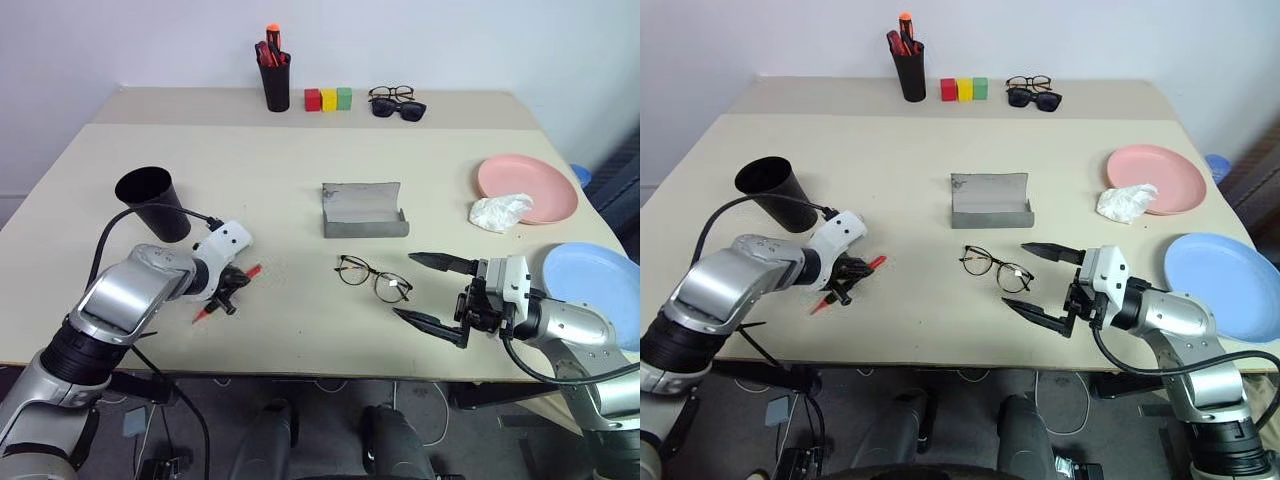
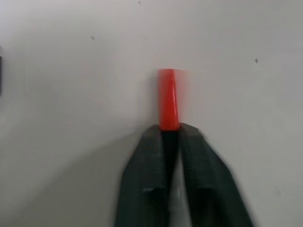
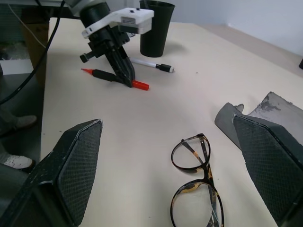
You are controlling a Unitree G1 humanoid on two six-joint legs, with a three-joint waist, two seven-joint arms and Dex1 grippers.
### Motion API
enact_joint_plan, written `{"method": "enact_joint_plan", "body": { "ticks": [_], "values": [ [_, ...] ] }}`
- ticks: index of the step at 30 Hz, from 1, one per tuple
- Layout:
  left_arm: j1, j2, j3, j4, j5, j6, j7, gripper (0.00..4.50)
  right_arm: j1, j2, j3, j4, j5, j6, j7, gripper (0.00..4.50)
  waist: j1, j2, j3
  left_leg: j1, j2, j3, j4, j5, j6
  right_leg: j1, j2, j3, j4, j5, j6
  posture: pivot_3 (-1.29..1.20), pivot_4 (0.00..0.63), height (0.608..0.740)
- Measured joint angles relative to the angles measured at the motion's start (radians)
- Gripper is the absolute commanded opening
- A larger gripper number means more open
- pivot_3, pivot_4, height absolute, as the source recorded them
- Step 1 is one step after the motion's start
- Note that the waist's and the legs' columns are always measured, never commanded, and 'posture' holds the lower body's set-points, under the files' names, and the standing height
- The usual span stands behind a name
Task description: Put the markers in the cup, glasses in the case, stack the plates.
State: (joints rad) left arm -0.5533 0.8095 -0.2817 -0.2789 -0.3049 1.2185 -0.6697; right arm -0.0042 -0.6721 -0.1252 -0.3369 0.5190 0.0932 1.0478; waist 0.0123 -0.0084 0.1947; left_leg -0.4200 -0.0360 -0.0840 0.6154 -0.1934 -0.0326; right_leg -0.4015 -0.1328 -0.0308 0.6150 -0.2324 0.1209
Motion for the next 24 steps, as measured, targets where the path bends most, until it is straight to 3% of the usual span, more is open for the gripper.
{"method": "enact_joint_plan", "body": {
  "ticks": [6,8,12,15,19,24],
  "values": [
    [0.012,-0.008,0.008,-0.01,0.006,-0.029,0.005,0.03,0.004,0.0,0.0,-0.003,-0.001,0.0,-0.009,4.5,0.001,0.0,0.0,0.0,0.0,0.0,0.0,0.0,0.0,0.0,0.0,0.0,0.0,0.0,0.0,0.0,0.15,0.74],
    [0.059,-0.054,0.049,-0.017,0.023,-0.159,0.035,0.03,-0.003,0.0,0.001,-0.002,-0.003,0.0,-0.012,4.5,0.002,0.0,0.0,-0.002,0.0,-0.001,0.0,0.0,0.0,-0.001,-0.001,0.0,-0.001,0.0,0.0,0.0,0.15,0.74],
    [0.089,-0.286,0.209,-0.039,0.11,-0.61,0.274,0.03,-0.058,0.015,0.009,0.008,0.001,0.002,-0.011,4.5,0.004,-0.005,0.002,-0.006,0.0,-0.001,0.001,0.001,-0.001,-0.004,-0.001,0.0,-0.002,0.004,-0.004,0.0,0.15,0.74],
    [0.003,-0.432,0.351,-0.004,0.188,-0.828,0.524,0.03,-0.12,0.048,0.031,0.023,0.018,0.009,-0.006,4.5,-0.001,-0.006,0.003,-0.006,-0.001,0.0,0.001,0.001,-0.001,-0.004,0.0,0.001,-0.002,0.007,0.002,0.0,0.15,0.74],
    [-0.075,-0.468,0.433,0.137,0.304,-0.998,0.729,0.03,-0.233,0.106,0.071,0.061,0.043,0.019,0.005,4.5,-0.002,-0.005,0.002,-0.003,-0.001,0.0,0.001,0.001,0.0,-0.003,0.001,0.001,0.0,0.008,0.004,0.0,0.15,0.74],
    [-0.077,-0.479,0.459,0.268,0.404,-1.082,0.872,0.03,-0.372,0.19,0.119,0.114,0.053,0.026,0.008,4.5,0.002,-0.007,0.003,-0.005,-0.001,0.0,0.002,0.002,-0.002,-0.003,0.002,0.001,-0.001,0.01,0.007,0.0,0.15,0.74]
  ]
}}
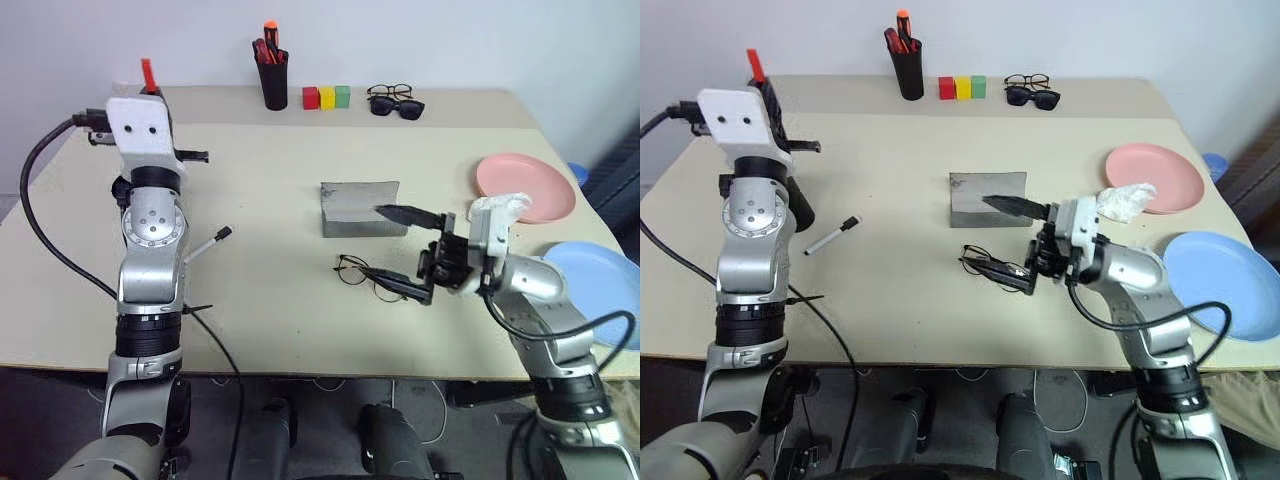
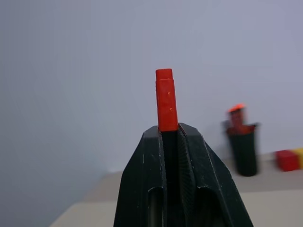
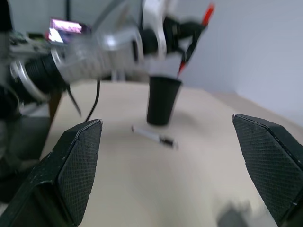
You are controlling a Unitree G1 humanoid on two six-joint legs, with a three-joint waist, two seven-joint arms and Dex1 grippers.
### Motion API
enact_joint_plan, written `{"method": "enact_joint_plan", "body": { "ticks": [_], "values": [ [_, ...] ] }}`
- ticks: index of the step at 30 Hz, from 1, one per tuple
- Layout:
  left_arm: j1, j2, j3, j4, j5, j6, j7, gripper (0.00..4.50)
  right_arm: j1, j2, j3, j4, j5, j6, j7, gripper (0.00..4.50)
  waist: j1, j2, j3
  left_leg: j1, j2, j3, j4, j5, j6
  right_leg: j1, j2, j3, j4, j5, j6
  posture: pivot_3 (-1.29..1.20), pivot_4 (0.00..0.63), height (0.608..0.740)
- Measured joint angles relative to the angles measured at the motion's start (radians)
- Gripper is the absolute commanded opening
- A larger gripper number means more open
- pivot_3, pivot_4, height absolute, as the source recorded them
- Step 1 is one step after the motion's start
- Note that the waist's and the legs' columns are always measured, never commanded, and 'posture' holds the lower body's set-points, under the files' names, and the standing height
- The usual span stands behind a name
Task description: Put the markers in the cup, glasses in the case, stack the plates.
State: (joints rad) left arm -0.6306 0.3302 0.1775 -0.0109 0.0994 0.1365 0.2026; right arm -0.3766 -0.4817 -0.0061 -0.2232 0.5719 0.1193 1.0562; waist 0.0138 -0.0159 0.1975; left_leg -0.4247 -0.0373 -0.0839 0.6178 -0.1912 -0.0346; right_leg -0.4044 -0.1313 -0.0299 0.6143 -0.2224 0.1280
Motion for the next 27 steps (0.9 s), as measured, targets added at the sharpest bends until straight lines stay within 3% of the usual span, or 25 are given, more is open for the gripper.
{"method": "enact_joint_plan", "body": {
  "ticks": [7,21,24,27],
  "values": [
    [0.0,0.008,0.034,0.03,0.049,-0.019,0.078,0.03,-0.04,0.025,0.02,0.057,-0.012,-0.008,0.013,4.5,-0.002,0.0,0.0,0.0,0.0,0.0,0.0,0.0,-0.001,0.0,0.0,0.0,0.001,0.001,0.001,0.0,0.15,0.74],
    [0.053,0.024,0.035,0.121,0.085,-0.143,0.086,0.03,-0.037,0.023,0.019,0.067,-0.019,-0.016,0.002,4.5,-0.001,0.0,0.0,0.0,0.0,-0.001,0.0,0.001,-0.002,0.0,0.001,0.0,0.001,0.001,0.001,0.0,0.15,0.74],
    [0.054,0.025,0.026,0.156,0.094,-0.193,0.086,1.21,-0.033,0.018,0.019,0.062,-0.019,-0.013,-0.004,4.5,-0.002,0.0,0.0,0.0,0.0,-0.001,0.0,0.001,-0.002,-0.001,0.001,0.0,0.001,0.001,0.001,0.0,0.15,0.74],
    [0.068,0.022,0.012,0.175,0.104,-0.234,0.085,2.67,-0.03,0.01,0.018,0.055,-0.019,-0.005,-0.01,4.5,-0.002,0.0,0.0,0.0,0.0,0.0,0.0,0.001,-0.002,-0.001,0.001,0.0,0.001,0.001,0.001,0.0,0.15,0.74]
  ]
}}
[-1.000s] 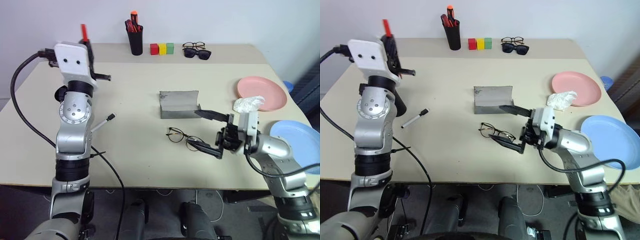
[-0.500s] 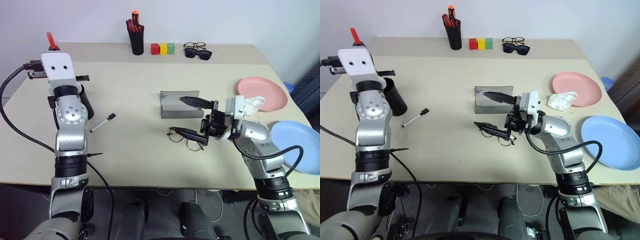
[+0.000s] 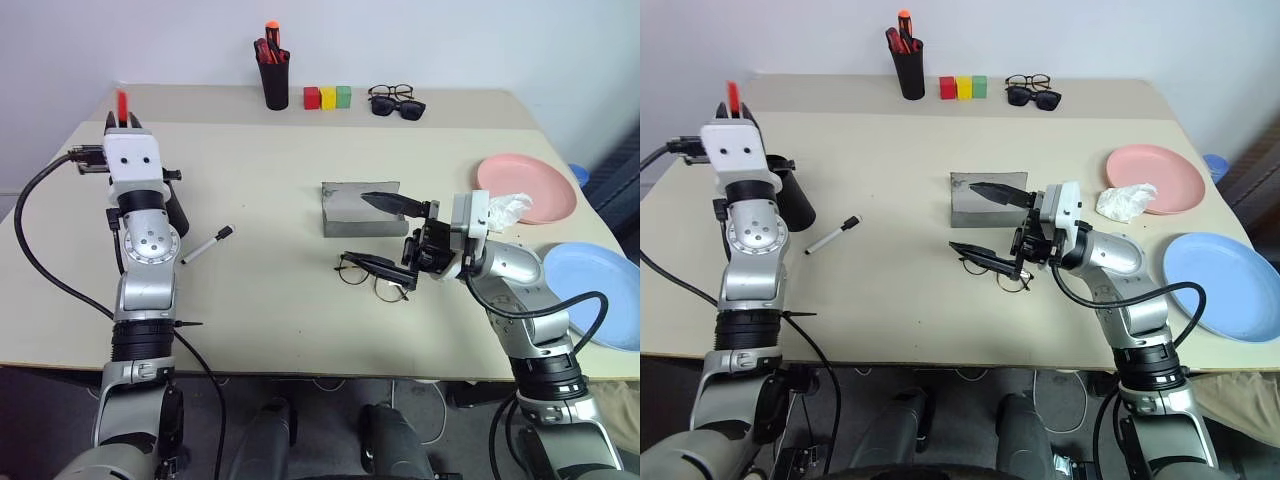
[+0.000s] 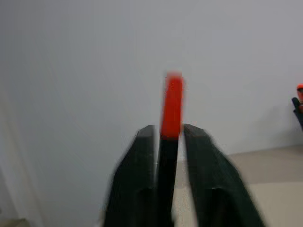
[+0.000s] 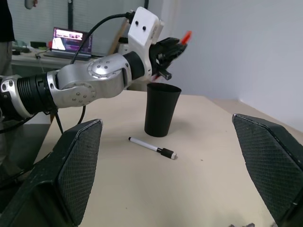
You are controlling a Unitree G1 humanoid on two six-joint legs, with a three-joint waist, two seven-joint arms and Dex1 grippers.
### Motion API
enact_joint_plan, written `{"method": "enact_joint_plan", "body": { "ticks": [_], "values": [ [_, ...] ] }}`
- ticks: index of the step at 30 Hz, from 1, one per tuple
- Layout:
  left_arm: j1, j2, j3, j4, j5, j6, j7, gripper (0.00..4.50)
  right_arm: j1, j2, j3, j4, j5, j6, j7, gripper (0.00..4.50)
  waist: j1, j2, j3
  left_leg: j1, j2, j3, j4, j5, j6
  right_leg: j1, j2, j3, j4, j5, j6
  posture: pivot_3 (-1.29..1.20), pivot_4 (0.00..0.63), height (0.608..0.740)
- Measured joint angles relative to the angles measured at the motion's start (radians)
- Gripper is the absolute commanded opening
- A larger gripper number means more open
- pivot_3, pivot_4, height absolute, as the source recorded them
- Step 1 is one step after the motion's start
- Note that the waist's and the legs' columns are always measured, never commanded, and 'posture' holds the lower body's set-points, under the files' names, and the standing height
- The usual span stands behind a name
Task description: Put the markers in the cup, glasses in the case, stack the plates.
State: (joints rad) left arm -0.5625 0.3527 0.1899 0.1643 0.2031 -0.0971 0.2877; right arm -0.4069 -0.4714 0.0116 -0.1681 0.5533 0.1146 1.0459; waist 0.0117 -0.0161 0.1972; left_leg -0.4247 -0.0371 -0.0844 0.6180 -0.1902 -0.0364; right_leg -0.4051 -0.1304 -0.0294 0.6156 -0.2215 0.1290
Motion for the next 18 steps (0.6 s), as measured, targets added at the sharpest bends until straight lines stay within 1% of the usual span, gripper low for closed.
{"method": "enact_joint_plan", "body": {
  "ticks": [2,4,7,9,10,11,12,15,16,18],
  "values": [
    [0.004,-0.006,-0.002,0.001,-0.003,-0.018,-0.007,2.67,0.001,-0.005,-0.001,-0.004,0.0,0.006,-0.003,4.5,0.0,0.0,0.0,0.0,0.0,0.0,0.0,0.0,0.0,0.0,0.0,0.0,0.0,0.0,0.0,0.0,0.15,0.74],
    [0.012,-0.025,-0.006,-0.027,-0.034,-0.015,-0.044,2.67,0.002,-0.011,-0.003,-0.005,0.0,0.008,-0.008,4.5,0.0,0.0,0.0,0.0,0.0,0.0,0.0,0.0,0.0,0.0,0.0,0.0,0.0,0.0,0.0,0.0,0.15,0.74],
    [0.02,-0.059,-0.021,-0.099,-0.083,0.074,-0.114,2.67,0.003,-0.013,-0.004,-0.005,0.0,0.008,-0.012,4.5,0.001,0.0,0.0,0.0,0.0,0.0,0.0,0.0,0.0,0.0,0.0,0.0,0.0,0.0,0.0,0.0,0.15,0.74],
    [0.019,-0.053,-0.022,-0.148,-0.093,0.161,-0.161,2.67,0.004,-0.013,-0.004,-0.005,0.0,0.009,-0.017,4.5,-0.001,0.0,0.0,0.0,0.0,0.0,0.0,0.0,0.0,0.0,0.0,0.0,0.0,0.0,0.0,0.0,0.15,0.74],
    [0.017,-0.036,-0.031,-0.179,-0.104,0.252,-0.201,2.67,0.004,-0.013,-0.005,-0.005,0.0,0.008,-0.019,4.5,-0.004,0.0,0.0,0.0,0.0,0.0,0.0,0.0,0.0,0.0,0.0,0.0,0.0,0.0,0.0,0.0,0.15,0.74],
    [0.015,-0.014,-0.043,-0.197,-0.112,0.326,-0.245,2.67,0.005,-0.013,-0.005,-0.005,-0.001,0.009,-0.019,4.5,-0.006,0.0,0.0,0.0,0.0,0.0,0.0,0.0,0.0,0.0,0.001,0.0,0.001,0.0,0.0,0.0,0.15,0.74],
    [0.015,0.032,-0.066,-0.221,-0.127,0.423,-0.32,2.67,0.005,-0.014,-0.005,-0.005,-0.001,0.008,-0.02,4.5,-0.009,0.0,0.0,0.0,0.001,0.0,0.0,0.0,0.0,0.0,0.001,0.0,0.001,0.0,0.0,0.0,0.15,0.74],
    [0.007,0.216,-0.168,-0.267,-0.187,0.659,-0.596,2.67,0.008,-0.015,-0.006,-0.005,-0.003,0.008,-0.021,4.5,-0.023,0.0,0.0,0.0,0.001,0.0,-0.001,0.0,0.0,-0.001,0.002,0.0,0.001,-0.001,-0.001,0.0,0.15,0.74],
    [0.0,0.262,-0.191,-0.271,-0.209,0.721,-0.67,2.67,0.011,-0.015,-0.006,-0.005,-0.004,0.007,-0.021,4.5,-0.025,0.0,0.0,0.0,0.002,0.0,-0.001,0.0,0.0,-0.001,0.002,0.0,0.001,-0.001,-0.001,0.0,0.15,0.74],
    [-0.018,0.315,-0.211,-0.267,-0.239,0.817,-0.765,2.67,0.018,-0.015,-0.006,-0.005,-0.009,0.007,-0.021,4.5,-0.026,0.001,0.0,0.0,0.002,0.0,-0.001,0.0,0.0,-0.001,0.002,0.0,0.001,-0.001,-0.001,0.0,0.15,0.74]
  ]
}}
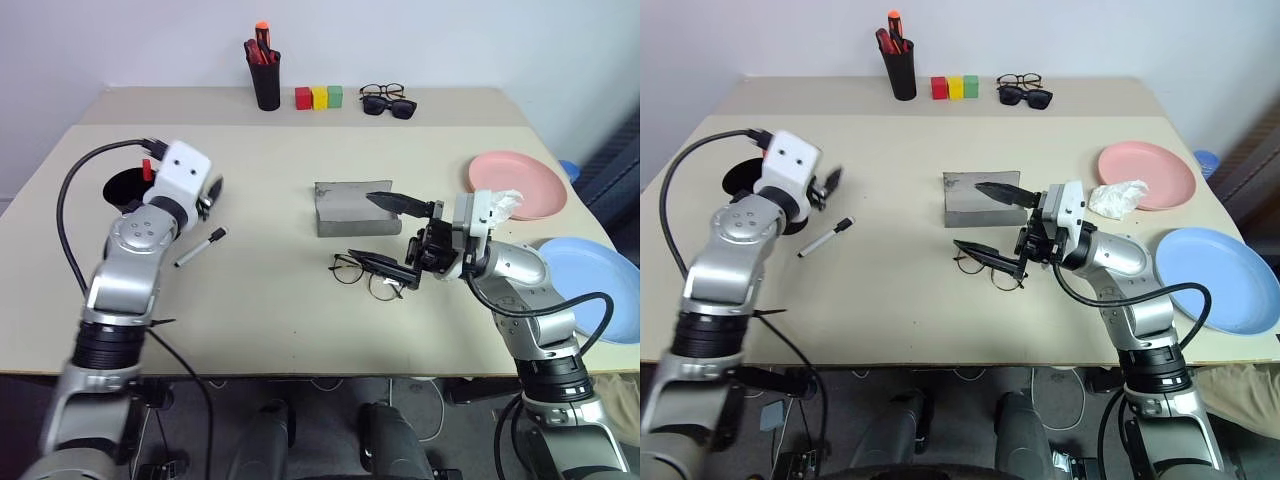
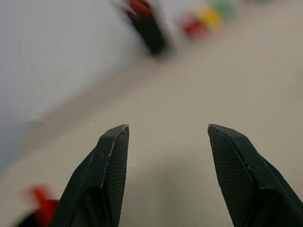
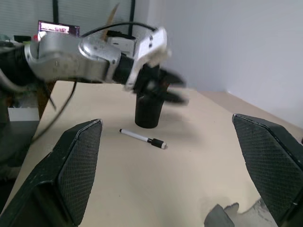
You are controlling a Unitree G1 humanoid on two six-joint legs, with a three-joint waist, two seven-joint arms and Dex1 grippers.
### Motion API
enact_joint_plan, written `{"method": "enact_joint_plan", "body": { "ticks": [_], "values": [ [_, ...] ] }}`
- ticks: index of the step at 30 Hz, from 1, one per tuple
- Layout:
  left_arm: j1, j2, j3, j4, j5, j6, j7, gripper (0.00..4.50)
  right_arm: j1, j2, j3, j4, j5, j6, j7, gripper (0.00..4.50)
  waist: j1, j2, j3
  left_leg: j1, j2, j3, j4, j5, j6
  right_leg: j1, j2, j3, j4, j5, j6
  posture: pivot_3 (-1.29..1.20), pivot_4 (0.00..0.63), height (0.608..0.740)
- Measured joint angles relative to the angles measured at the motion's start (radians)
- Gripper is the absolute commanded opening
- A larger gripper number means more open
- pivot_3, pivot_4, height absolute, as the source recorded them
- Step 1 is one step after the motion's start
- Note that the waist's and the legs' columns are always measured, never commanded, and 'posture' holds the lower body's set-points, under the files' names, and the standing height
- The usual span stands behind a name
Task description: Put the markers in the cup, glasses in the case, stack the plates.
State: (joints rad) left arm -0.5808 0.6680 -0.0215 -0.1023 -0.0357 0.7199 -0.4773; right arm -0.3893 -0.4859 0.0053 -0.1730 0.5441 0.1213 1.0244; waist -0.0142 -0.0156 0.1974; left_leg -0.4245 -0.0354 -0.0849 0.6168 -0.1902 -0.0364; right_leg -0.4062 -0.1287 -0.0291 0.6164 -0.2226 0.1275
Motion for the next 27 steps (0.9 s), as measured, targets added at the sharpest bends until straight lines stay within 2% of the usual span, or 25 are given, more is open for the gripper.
{"method": "enact_joint_plan", "body": {
  "ticks": [4,10,13,19,22,26,27],
  "values": [
    [-0.029,0.081,-0.033,0.033,-0.024,0.133,-0.119,2.67,0.001,0.002,0.0,0.0,-0.009,-0.003,-0.005,4.5,-0.001,0.0,0.0,0.0,0.0,0.0,-0.001,0.0,0.0,-0.001,0.0,0.0,0.0,0.0,0.001,0.0,0.15,0.74],
    [-0.041,0.103,-0.117,0.084,-0.035,0.235,-0.207,2.67,0.004,0.009,0.0,0.0,-0.012,-0.005,-0.01,4.5,0.003,0.0,0.0,0.0,0.0,0.0,-0.001,0.0,0.0,-0.001,0.0,0.0,0.0,0.0,0.001,0.0,0.15,0.74],
    [-0.061,0.095,-0.157,0.117,-0.03,0.262,-0.215,2.67,0.018,0.009,-0.001,-0.001,-0.012,-0.009,-0.014,4.5,0.004,0.0,0.0,0.0,0.0,0.0,-0.001,0.0,0.0,-0.001,0.0,0.0,0.0,0.0,0.001,0.0,0.15,0.74],
    [-0.133,0.019,-0.202,0.2,-0.002,0.31,-0.17,2.67,0.033,0.008,-0.003,-0.008,-0.012,-0.01,-0.029,4.5,0.002,0.0,0.0,0.0,0.0,0.0,-0.001,0.0,0.0,-0.001,0.0,0.0,0.0,-0.001,0.004,0.0,0.15,0.74],
    [-0.147,0.008,-0.203,0.222,0.007,0.319,-0.156,1.92,0.037,0.004,-0.006,-0.018,-0.012,-0.01,-0.034,4.5,-0.002,0.0,0.0,0.0,0.0,0.0,-0.002,0.0,0.0,-0.002,0.0,0.001,0.001,-0.001,0.004,0.0,0.15,0.74],
    [-0.165,-0.004,-0.201,0.258,0.024,0.319,-0.13,0.08,0.037,0.001,-0.016,-0.019,-0.012,-0.01,-0.037,4.5,0.0,0.0,0.0,0.0,0.0,0.0,-0.001,0.0,0.0,-0.001,0.0,0.001,0.001,-0.001,0.004,0.0,0.15,0.74],
    [-0.166,-0.004,-0.2,0.261,0.026,0.32,-0.128,0.03,0.038,0.001,-0.016,-0.02,-0.012,-0.01,-0.037,4.5,0.0,0.0,0.0,0.0,0.0,0.0,-0.001,0.0,0.0,-0.001,0.0,0.001,0.001,-0.001,0.004,0.0,0.15,0.74]
  ]
}}
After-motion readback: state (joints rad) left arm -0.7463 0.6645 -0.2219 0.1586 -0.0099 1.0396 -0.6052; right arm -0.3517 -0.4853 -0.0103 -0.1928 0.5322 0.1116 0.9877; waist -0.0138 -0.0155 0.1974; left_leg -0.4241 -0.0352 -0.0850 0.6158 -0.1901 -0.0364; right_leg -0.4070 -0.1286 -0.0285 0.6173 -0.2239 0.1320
